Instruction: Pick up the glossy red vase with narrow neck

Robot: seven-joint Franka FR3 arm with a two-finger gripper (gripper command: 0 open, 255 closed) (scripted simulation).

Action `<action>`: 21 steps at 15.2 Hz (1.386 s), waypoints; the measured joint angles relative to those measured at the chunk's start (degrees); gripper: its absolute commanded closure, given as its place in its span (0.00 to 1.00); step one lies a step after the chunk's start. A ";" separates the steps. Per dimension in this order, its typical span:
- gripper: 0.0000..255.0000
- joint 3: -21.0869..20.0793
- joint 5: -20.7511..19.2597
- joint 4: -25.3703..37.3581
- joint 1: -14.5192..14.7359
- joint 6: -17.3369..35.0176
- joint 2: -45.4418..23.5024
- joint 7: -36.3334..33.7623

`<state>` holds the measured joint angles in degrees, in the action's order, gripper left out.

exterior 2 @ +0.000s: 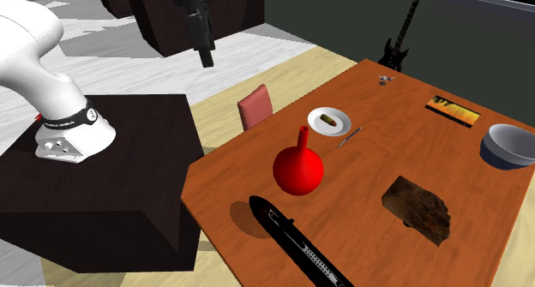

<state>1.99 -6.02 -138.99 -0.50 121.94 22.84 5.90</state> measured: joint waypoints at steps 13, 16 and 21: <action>0.00 1.82 5.40 10.76 0.33 20.23 -27.92 5.64; 0.00 1.58 7.41 14.48 -0.24 23.23 -34.03 7.78; 0.00 0.13 10.13 23.06 -1.04 26.80 -45.18 9.92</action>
<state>2.12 4.11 -115.93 -1.54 148.75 -22.34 15.81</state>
